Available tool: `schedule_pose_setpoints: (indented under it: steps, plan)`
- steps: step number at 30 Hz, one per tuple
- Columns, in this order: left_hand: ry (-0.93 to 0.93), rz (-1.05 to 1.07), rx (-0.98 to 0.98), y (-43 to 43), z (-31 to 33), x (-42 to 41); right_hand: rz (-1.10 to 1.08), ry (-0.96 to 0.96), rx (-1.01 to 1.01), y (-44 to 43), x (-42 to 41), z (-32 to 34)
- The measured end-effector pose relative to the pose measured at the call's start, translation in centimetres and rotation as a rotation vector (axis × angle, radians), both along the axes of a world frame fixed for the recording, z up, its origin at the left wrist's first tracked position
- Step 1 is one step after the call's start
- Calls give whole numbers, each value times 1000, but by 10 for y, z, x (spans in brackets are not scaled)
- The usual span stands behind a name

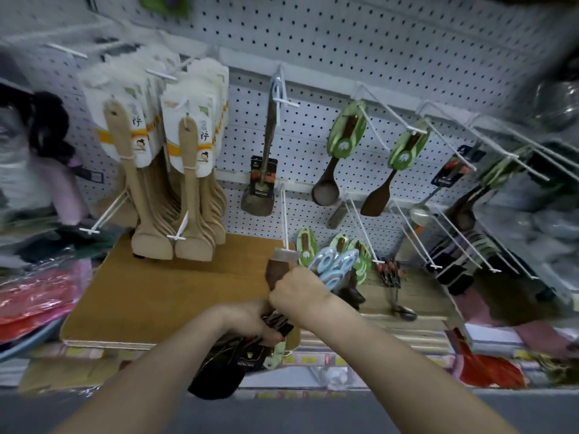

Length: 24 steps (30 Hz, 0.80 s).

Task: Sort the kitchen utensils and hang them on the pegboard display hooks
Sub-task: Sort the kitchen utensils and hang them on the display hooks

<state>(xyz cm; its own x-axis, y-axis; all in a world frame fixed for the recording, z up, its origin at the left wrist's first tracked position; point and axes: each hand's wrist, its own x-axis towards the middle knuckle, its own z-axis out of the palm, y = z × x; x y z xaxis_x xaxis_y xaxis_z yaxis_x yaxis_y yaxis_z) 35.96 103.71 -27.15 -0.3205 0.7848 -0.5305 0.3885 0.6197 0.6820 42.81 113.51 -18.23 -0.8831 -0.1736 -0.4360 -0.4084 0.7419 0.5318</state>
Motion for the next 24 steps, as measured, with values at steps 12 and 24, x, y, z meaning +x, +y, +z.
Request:
schedule_pose_setpoints:
  steps: [12,24]
  plan:
    - [-159,472,429,-66,33,-21,194,622,-366,-38,-32,30]
    - [-398,514,595,-78,55,-18,-729,703,-1430,-48,-9,12]
